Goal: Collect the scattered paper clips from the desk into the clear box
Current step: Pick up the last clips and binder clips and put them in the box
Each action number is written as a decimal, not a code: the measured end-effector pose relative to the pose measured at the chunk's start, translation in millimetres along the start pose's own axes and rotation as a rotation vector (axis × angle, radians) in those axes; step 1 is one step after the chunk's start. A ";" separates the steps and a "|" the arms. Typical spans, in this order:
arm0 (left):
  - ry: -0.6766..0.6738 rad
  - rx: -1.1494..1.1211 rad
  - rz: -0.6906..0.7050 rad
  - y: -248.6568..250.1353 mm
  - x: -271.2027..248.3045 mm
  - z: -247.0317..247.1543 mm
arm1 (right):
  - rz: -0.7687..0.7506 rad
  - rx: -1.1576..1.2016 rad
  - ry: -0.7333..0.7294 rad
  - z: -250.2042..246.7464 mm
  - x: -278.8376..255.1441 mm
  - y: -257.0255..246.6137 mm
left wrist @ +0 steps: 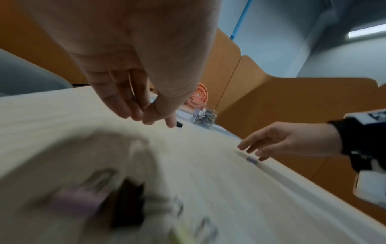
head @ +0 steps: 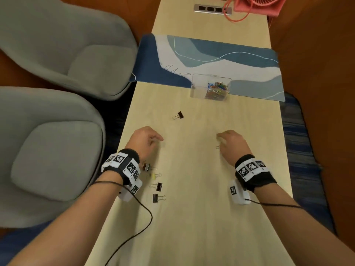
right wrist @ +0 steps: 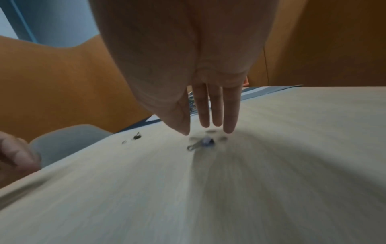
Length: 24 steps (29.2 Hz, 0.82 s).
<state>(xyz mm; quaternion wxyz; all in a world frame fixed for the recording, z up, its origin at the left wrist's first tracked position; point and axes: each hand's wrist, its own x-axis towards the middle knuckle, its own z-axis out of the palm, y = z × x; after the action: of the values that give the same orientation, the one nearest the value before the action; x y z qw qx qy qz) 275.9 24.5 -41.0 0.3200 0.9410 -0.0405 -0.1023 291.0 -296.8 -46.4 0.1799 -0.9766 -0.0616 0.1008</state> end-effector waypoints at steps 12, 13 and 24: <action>-0.071 0.151 0.050 -13.0 -112.9 24.3 | -0.089 -0.082 -0.071 61.4 -74.9 -83.4; -0.059 0.137 0.041 -13.8 -113.3 24.7 | -0.072 -0.036 -0.063 58.7 -74.6 -88.7; -0.004 0.137 0.013 -20.7 -113.2 25.2 | 0.025 0.468 -0.361 71.8 -94.5 -154.3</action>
<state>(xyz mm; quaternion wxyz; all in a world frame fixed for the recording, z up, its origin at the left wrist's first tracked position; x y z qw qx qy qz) 160.2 42.0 -54.2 0.2555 0.9602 -0.0541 -0.0994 170.4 -144.2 -39.5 0.3851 -0.8756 -0.0557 0.2863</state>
